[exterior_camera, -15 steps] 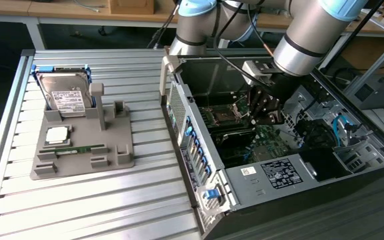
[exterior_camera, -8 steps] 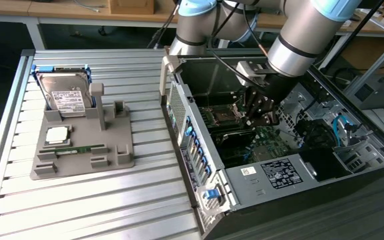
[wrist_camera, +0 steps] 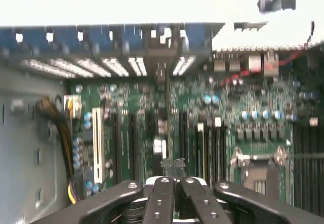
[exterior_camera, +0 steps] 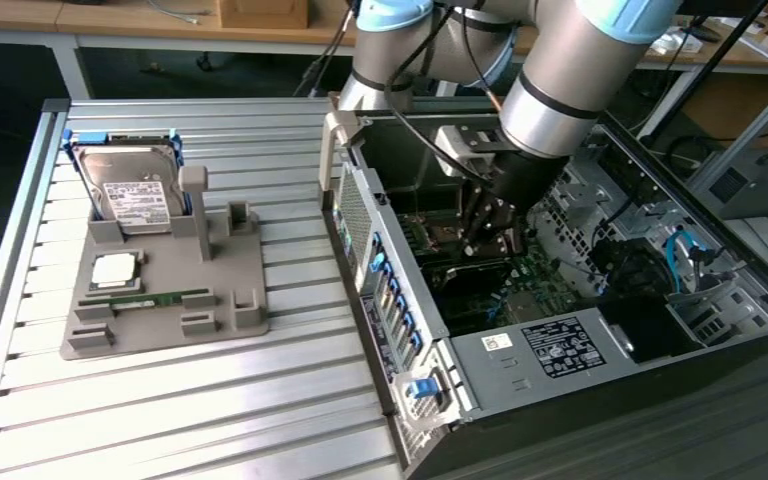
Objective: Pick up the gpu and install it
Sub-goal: 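Press down on the gpu until it lock into place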
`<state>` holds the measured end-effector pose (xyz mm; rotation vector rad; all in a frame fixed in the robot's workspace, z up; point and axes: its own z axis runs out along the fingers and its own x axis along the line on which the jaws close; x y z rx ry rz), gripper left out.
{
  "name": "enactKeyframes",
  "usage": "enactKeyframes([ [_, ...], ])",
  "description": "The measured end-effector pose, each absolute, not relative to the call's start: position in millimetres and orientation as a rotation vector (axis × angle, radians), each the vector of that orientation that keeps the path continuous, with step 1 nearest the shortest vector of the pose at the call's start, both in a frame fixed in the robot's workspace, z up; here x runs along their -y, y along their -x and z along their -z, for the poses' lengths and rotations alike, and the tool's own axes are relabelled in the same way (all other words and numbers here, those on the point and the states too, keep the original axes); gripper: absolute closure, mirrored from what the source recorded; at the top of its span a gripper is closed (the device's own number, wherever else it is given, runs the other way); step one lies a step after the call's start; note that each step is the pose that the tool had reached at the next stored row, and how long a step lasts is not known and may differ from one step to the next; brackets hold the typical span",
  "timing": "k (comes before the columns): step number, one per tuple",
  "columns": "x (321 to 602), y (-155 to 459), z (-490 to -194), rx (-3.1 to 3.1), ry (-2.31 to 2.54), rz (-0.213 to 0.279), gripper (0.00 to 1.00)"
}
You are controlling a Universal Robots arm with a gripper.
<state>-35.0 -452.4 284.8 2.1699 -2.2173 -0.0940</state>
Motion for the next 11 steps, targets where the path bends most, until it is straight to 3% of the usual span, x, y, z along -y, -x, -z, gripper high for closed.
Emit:
enactKeyframes([
  [11, 452, 57, -278, 2.218, -2.17, 0.094, 0.9],
])
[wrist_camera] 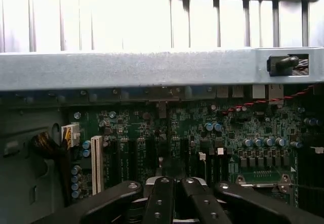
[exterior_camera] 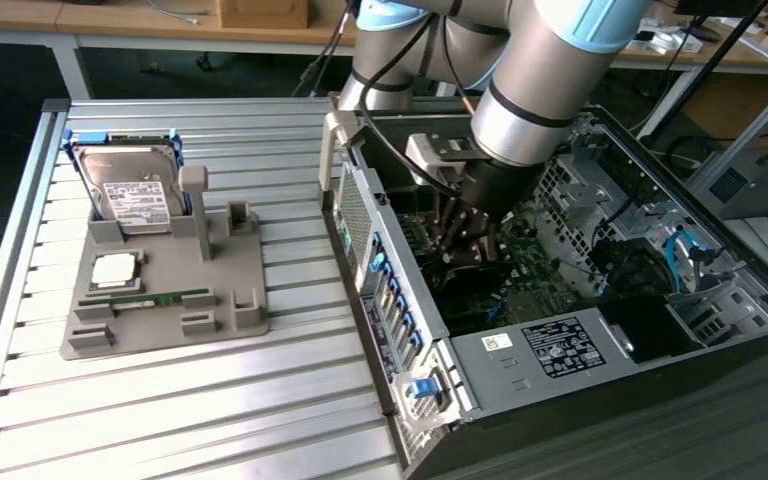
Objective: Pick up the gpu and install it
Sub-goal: 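Press down on the gpu until it lock into place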
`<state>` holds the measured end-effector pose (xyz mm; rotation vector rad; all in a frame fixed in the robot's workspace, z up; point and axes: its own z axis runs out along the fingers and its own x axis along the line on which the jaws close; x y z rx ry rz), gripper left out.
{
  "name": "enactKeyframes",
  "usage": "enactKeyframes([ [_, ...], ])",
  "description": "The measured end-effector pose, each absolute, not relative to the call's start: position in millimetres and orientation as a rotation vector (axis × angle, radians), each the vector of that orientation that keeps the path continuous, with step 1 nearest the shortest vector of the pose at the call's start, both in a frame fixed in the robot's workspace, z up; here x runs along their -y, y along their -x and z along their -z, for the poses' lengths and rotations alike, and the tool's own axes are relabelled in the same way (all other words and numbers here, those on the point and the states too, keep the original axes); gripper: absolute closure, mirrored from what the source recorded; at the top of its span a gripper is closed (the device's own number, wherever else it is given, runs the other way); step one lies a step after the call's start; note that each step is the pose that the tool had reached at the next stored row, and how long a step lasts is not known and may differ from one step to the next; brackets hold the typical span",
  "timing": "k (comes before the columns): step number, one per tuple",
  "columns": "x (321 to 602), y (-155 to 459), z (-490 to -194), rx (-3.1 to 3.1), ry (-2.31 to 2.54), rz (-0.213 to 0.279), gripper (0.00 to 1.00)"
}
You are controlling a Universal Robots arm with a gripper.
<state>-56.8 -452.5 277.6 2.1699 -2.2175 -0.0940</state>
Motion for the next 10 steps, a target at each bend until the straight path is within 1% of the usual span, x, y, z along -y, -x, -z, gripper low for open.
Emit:
enactKeyframes([
  [10, 452.5, 57.8, -273.4, 2.217, -2.17, 0.094, 0.9],
])
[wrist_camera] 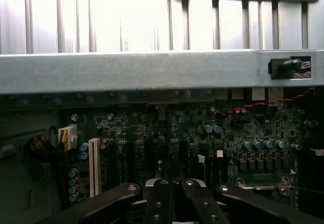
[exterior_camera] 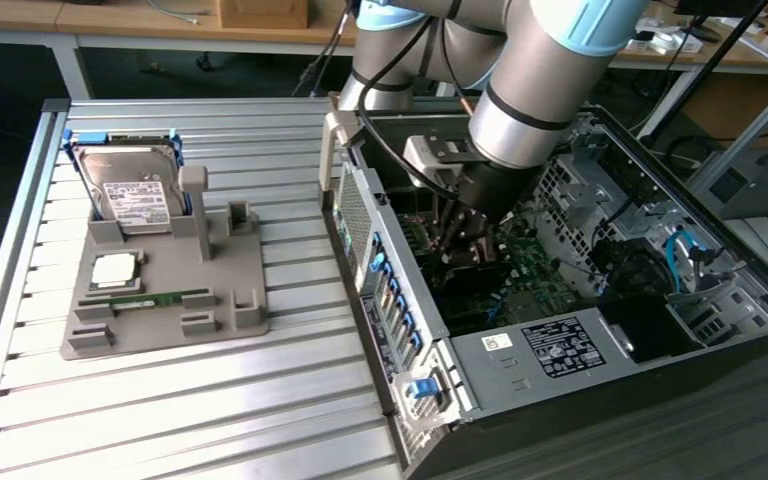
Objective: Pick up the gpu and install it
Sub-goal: 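Press down on the gpu until it lock into place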
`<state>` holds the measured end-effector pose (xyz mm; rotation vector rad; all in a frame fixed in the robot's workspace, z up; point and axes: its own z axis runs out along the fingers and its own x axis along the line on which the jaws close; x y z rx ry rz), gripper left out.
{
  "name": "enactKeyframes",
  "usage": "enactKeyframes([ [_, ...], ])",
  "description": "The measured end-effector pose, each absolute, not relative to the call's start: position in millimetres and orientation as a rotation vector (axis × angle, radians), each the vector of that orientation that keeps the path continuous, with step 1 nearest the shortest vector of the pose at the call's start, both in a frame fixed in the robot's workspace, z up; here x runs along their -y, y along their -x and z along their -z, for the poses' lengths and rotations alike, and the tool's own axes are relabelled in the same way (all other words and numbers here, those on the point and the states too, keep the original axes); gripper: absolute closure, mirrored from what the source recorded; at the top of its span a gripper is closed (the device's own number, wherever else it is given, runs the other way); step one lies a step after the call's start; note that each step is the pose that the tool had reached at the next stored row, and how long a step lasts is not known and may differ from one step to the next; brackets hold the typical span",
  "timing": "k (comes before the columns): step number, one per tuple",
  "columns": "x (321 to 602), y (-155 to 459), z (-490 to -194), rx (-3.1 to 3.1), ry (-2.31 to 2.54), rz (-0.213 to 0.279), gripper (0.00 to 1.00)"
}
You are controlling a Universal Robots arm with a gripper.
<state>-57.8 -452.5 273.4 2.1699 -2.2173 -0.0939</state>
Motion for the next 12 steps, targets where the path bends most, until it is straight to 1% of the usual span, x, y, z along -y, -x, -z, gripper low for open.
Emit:
enactKeyframes([
  [12, 452.6, 57.9, -266.9, 2.217, -2.17, 0.094, 0.9],
])
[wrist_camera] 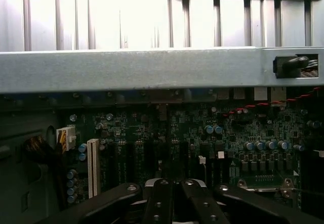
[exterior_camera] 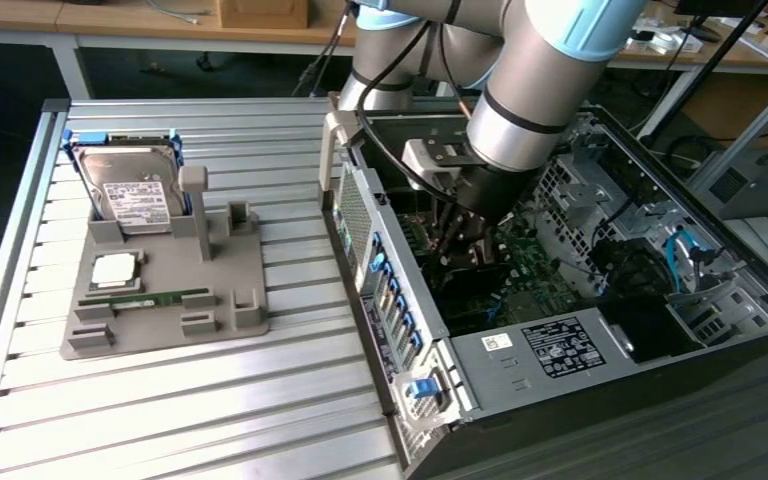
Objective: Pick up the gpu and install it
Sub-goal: 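Press down on the gpu until it lock into place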
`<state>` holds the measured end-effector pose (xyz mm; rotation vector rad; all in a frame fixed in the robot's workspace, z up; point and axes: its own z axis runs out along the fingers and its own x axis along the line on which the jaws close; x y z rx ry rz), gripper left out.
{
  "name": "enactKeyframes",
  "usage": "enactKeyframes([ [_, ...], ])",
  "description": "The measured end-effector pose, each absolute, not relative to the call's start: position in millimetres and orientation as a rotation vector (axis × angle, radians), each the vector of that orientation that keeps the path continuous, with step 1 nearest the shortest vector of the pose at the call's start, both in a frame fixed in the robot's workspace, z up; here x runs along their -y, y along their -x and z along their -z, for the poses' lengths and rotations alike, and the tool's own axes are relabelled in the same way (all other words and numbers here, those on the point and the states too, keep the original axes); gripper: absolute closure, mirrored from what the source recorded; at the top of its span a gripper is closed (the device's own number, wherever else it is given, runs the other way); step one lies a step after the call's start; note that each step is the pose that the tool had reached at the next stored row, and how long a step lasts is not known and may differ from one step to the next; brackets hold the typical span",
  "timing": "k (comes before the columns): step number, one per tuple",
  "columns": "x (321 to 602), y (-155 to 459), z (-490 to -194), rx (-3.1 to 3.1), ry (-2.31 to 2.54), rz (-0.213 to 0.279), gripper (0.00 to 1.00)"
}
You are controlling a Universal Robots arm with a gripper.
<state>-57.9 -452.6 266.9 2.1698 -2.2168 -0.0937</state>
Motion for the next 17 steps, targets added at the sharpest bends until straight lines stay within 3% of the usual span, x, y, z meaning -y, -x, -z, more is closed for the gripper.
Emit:
enactKeyframes([
  [17, 453, 23, -279, 2.208, -2.176, 0.098, 0.9],
])
